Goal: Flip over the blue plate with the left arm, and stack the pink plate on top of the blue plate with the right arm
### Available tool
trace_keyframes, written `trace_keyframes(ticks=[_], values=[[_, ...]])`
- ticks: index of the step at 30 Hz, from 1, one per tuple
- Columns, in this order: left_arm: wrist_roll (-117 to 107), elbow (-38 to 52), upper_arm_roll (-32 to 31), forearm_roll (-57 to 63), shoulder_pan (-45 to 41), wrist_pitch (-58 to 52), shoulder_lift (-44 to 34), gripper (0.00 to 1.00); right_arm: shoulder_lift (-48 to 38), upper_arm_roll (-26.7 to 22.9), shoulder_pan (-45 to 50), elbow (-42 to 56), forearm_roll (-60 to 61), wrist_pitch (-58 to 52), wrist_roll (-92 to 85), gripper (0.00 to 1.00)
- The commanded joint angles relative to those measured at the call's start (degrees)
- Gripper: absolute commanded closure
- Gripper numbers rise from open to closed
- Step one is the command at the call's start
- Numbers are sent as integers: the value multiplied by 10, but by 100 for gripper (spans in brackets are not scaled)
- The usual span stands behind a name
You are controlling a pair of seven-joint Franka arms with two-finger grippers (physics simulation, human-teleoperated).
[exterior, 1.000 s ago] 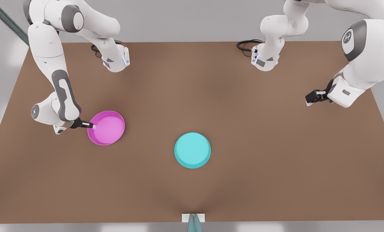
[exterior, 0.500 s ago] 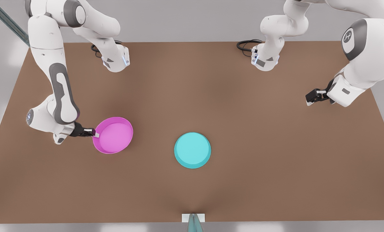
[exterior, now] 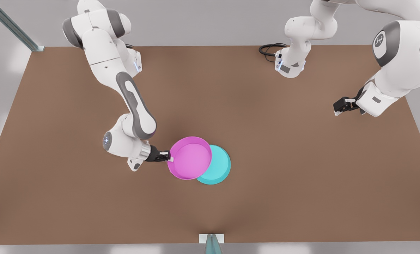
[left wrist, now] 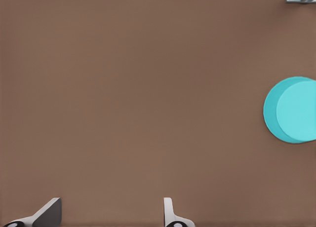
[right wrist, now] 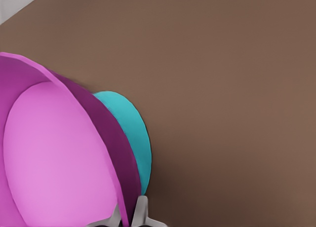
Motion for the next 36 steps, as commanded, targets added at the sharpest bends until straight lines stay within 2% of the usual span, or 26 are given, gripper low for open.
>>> trace_keyframes(ticks=[1,6,12,14,18,20,22,23,25,27,29,30,32,34,36], values=[[8,0,0,0,1,-1,-1,0,14,0,22,16,0,17,418,79],[8,0,0,0,1,1,2,0,67,0,59,72,-4,32,485,79],[9,0,0,0,1,-3,0,0,83,0,67,72,-4,46,485,79],[9,0,1,0,1,-1,1,0,82,0,67,72,-7,47,479,0],[9,0,1,0,1,0,1,0,77,-3,65,77,-9,46,474,0],[9,1,1,0,1,1,2,0,27,-21,58,59,-14,34,452,0],[9,1,1,0,1,0,2,0,-33,-108,58,52,-54,-124,406,0],[9,1,1,0,1,0,2,0,-60,-163,58,54,-119,-213,351,0],[9,1,1,0,1,1,3,0,-61,-290,43,109,-263,-379,145,0],[9,1,1,-1,2,1,3,0,-66,-298,40,223,-444,-454,79,0],[8,1,2,-3,1,-3,6,0,-97,-309,35,290,-458,-559,80,0],[9,1,2,-2,2,-5,5,0,-143,-311,36,282,-462,-565,81,0],[8,1,2,-2,1,-12,5,0,-250,-312,38,182,-468,-541,89,0],[9,1,2,-1,1,-22,4,0,-306,-308,40,153,-493,-545,125,0],[9,1,2,-1,1,-27,3,0,-356,-297,51,93,-529,-503,144,0]])
